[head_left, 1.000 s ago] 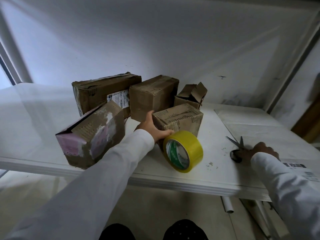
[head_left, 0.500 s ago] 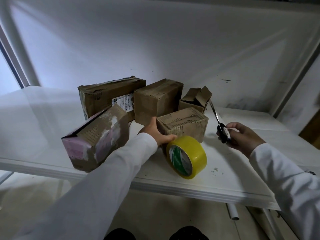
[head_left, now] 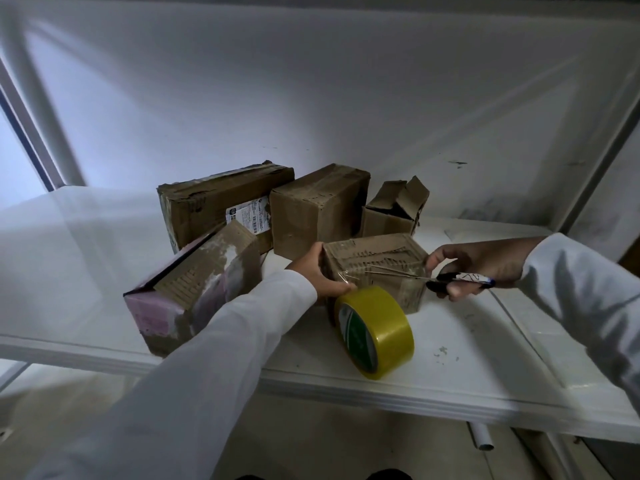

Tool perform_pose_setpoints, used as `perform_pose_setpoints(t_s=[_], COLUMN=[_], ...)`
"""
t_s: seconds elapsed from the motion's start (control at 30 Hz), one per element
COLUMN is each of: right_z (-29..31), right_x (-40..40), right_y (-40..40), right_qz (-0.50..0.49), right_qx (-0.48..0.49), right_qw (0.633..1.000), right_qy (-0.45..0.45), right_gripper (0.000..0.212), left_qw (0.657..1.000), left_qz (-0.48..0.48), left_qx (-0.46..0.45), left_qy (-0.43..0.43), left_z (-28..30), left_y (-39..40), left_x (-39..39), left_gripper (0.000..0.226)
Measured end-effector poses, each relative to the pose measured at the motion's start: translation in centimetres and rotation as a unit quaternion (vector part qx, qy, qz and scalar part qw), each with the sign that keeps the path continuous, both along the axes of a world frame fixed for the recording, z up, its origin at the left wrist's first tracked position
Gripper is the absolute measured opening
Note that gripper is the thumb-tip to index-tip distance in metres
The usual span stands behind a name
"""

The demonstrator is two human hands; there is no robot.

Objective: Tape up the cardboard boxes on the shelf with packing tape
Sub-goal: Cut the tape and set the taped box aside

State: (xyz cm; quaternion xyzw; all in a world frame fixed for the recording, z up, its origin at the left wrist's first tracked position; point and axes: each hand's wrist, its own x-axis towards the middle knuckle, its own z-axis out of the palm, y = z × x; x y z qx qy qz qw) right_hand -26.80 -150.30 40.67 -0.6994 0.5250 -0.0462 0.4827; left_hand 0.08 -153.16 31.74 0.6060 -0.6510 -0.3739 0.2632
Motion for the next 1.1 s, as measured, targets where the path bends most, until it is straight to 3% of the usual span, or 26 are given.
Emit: perform_pose_setpoints(t_s=[0.13, 0.43, 0.5, 0.63, 0.8, 1.0, 1.1], right_z=[0.8, 1.3, 1.2, 1.1, 0.9, 0.8, 0.7], right_x=[0.8, 1.0, 1.2, 2.0, 2.3, 2.7, 2.7], right_y=[-0.9, -1.2, -1.3, -1.7, -2.4, -2.9, -3.3], right_qz=[0.025, 0.036, 0.035, 0.020, -0.005, 0.004, 0.009], right_qx=[-0.014, -0.018, -0.025, -0.041, -0.056, -0.064, -0.068], right_qw=[0.995, 0.980, 0.979, 0.980, 0.987, 0.990, 0.992], right_qy=[0.092, 0.194, 0.198, 0.192, 0.148, 0.128, 0.106], right_gripper=[0.112, 0.112, 0.112, 0.091, 0.042, 0.047, 0.037], left_qw=[1.000, 1.000, 1.000, 1.000, 1.000, 1.000, 1.000], left_qz=[-0.009, -0.014, -0.014, -0.012, -0.010, -0.008, -0.013], left_qx=[-0.008, -0.012, -0.010, -0.004, -0.007, -0.007, -0.011], left_qy=[0.006, 0.013, 0.015, 0.023, 0.020, 0.012, 0.002], left_z=[0.2, 0.1, 0.1, -0.1, -0.3, -0.5, -0.4], left_y=[0.4, 0.5, 0.5, 0.4, 0.2, 0.1, 0.1], left_x=[0.0, 0.0, 0.0, 0.1, 0.1, 0.1, 0.1], left_gripper=[0.106, 0.110, 0.109, 0.104, 0.102, 0.103, 0.096])
